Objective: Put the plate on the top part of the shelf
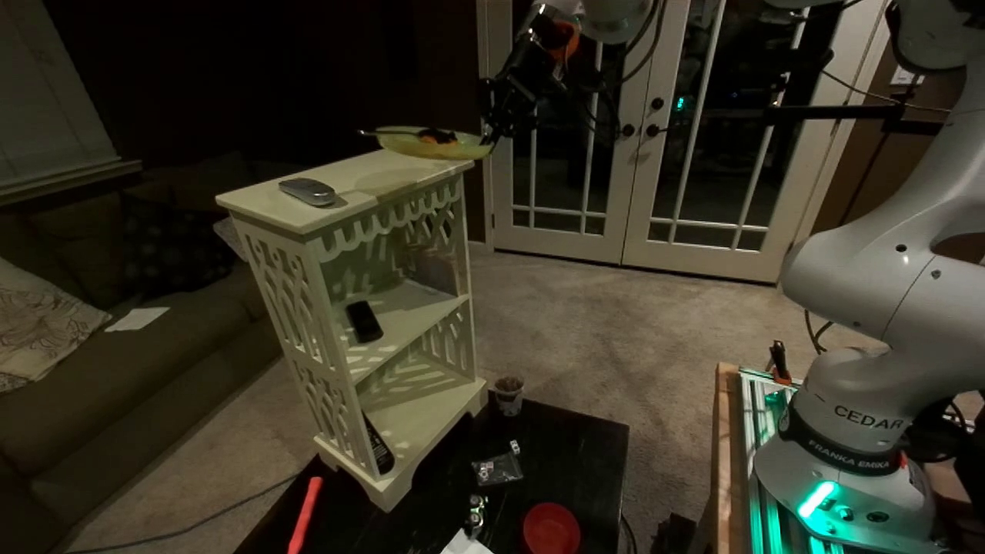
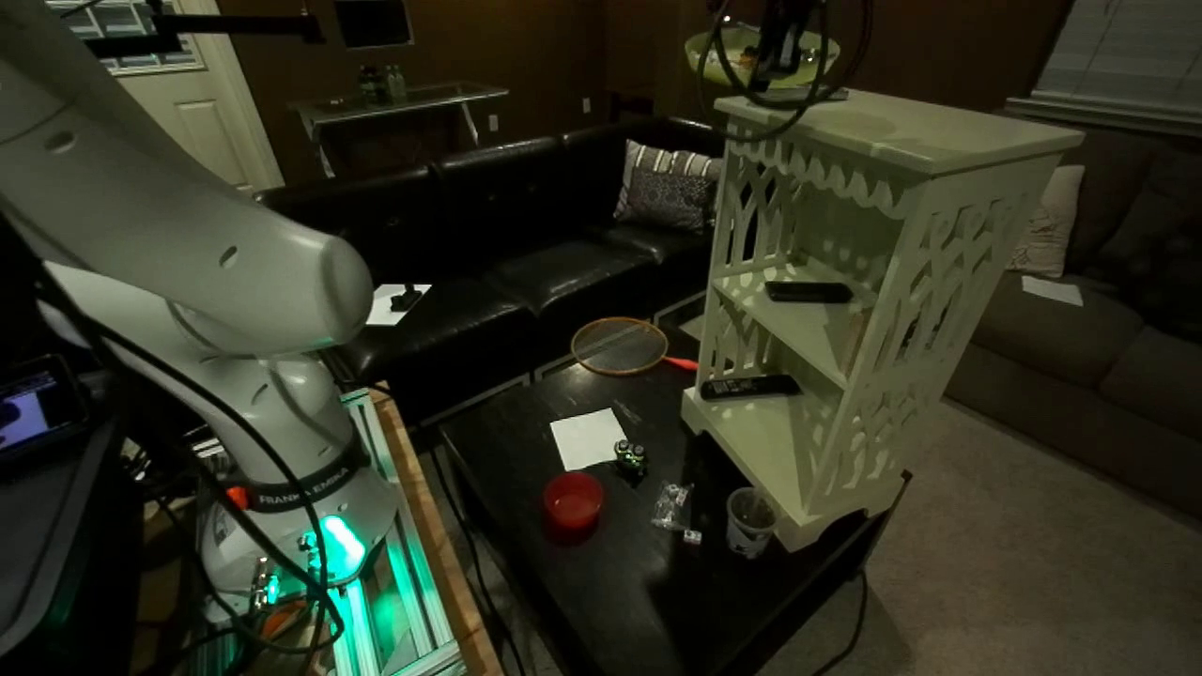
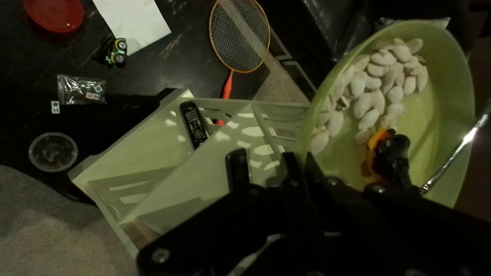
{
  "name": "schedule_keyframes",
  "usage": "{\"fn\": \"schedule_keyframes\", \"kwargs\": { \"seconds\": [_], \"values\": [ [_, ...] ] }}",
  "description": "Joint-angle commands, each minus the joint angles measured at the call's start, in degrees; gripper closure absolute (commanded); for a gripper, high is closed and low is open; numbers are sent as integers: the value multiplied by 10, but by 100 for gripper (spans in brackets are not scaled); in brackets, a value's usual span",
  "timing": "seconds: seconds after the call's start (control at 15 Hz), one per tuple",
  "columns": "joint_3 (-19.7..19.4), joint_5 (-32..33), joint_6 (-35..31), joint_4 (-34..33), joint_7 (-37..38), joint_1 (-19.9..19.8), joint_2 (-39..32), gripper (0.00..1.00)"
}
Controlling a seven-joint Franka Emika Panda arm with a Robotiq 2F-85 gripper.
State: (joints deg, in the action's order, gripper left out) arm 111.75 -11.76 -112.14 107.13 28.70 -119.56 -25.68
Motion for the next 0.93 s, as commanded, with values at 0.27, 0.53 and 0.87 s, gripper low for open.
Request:
{"fn": "schedule_keyframes", "kwargs": {
  "seconds": [0.27,0.53,0.87],
  "values": [
    [-90,6,3,-147,97,105,140,99],
    [-179,-7,16,-159,126,177,180,99],
    [-167,-1,2,-140,126,170,165,99]
  ]
}}
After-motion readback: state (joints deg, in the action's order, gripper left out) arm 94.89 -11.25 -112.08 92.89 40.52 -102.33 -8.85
